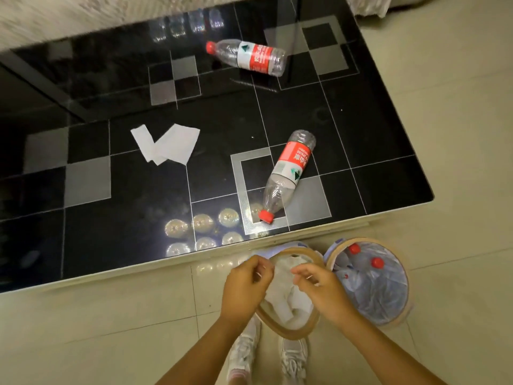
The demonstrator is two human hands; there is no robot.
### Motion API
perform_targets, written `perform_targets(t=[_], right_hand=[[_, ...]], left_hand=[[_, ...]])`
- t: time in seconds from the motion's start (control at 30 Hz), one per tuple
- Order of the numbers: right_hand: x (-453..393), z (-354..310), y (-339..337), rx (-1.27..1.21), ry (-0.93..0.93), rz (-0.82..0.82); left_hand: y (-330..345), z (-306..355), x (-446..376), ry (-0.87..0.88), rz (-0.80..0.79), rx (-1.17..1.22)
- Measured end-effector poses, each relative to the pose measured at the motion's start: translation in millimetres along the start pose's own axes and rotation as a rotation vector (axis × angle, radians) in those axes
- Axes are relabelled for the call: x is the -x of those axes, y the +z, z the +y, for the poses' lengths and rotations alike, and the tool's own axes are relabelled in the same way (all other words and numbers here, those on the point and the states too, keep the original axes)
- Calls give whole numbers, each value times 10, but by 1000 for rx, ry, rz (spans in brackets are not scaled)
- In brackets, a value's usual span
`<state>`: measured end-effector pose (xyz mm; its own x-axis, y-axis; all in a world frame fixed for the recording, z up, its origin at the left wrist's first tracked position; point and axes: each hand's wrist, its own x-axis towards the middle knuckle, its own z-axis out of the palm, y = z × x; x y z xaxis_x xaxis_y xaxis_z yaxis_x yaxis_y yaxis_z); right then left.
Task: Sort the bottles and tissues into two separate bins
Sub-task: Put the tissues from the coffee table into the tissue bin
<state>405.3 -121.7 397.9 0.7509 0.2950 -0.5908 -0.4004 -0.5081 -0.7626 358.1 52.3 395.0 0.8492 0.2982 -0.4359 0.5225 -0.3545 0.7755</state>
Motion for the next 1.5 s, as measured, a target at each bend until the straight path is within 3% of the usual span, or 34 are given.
perform_targets(t=[0.13,0.27,0.43,0.57,0.63,0.7,0.87,1.1,1.33,1.5], right_hand=[[-156,-538,109,-47,-44,-44],[-473,-954,319,-60,-67,-83],[-1046,-1376,655,88,-224,-2],[-1548,-1665,926,194,-346,9],[-1792,-1802,1040,243,-322,24],[-2008,-1910,1144,284,-288,33],[-2407,-2085,1350,318,-235,40],[-2524,-2174,1442,160,-171,31],[-2146,-1879,1288,83,-154,131],[-1592,-1514,1098,111,-138,170]], left_hand=[[-433,405,-429,54,205,106],[-1024,522,-1052,-22,430,174],[-1772,338,-1852,-105,483,87],[-2231,127,-2290,-153,419,-243],[-2384,66,-2434,-197,368,-540],[-2465,14,-2597,-199,324,-632],[-2426,-25,-2938,-165,289,-601],[-2040,25,-2776,58,31,-190],[-1681,47,-2336,-17,-81,114],[-1531,35,-1927,-45,-314,122]])
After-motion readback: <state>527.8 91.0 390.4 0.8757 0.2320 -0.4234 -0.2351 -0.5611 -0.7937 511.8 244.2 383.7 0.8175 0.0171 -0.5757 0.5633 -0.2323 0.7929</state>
